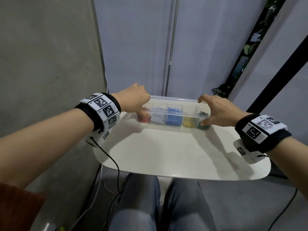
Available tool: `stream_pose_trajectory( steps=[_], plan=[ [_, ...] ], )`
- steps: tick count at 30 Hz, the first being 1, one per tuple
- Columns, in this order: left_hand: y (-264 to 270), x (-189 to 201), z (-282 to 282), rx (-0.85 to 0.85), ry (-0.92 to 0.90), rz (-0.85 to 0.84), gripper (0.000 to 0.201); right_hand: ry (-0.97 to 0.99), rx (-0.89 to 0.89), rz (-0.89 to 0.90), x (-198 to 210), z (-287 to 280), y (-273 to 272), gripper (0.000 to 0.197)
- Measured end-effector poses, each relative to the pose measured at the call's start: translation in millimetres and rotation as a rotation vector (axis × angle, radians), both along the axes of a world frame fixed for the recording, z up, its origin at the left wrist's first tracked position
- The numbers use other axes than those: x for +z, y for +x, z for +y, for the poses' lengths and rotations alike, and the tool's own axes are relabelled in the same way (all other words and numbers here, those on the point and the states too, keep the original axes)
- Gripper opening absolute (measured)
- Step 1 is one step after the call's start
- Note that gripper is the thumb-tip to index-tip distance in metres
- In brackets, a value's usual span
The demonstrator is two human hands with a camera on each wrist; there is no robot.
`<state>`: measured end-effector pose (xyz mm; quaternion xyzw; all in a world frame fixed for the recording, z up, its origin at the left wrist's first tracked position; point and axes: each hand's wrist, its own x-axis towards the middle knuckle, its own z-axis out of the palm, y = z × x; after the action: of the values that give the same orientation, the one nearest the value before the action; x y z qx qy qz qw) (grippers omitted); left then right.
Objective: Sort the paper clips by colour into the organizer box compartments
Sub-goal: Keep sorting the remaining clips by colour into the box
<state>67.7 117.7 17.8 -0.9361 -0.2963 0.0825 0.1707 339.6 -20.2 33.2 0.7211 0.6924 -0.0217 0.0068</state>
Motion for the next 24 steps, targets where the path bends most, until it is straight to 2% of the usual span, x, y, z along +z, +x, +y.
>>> stream_pose_trajectory(
  steps=[3, 8, 16, 20, 21, 22, 24],
  plan=[
    [1, 2, 1, 0.013, -0.024, -0.01, 0.057, -0.008, -0.013, 0.012, 1, 0, 0, 0.079],
    [4, 13, -1, 0.117, -0.16, -0.02, 0.06, -0.021, -0.043, 0.029, 7, 2, -4, 0.097],
    [13, 25, -5, 0.236, -0.307, -0.09, 0.078, -0.124, -0.043, 0.015, 4, 7, -6, 0.099],
    [20, 34, 7, 0.215, -0.39, -0.139, 0.094, -0.179, -0.042, 0.037, 9, 16, -2, 0.101],
    [23, 36, 12, 0.222, -0.417, -0.111, 0.094, -0.192, -0.047, 0.048, 13, 21, 0, 0.101],
    [27, 38, 17, 0.23, -0.457, -0.09, 0.085, -0.207, -0.05, 0.059, 19, 27, 2, 0.101],
    [41, 40, 30, 0.253, -0.514, -0.062, 0.056, -0.263, -0.057, 0.084, 31, 42, 4, 0.096]
  ],
)
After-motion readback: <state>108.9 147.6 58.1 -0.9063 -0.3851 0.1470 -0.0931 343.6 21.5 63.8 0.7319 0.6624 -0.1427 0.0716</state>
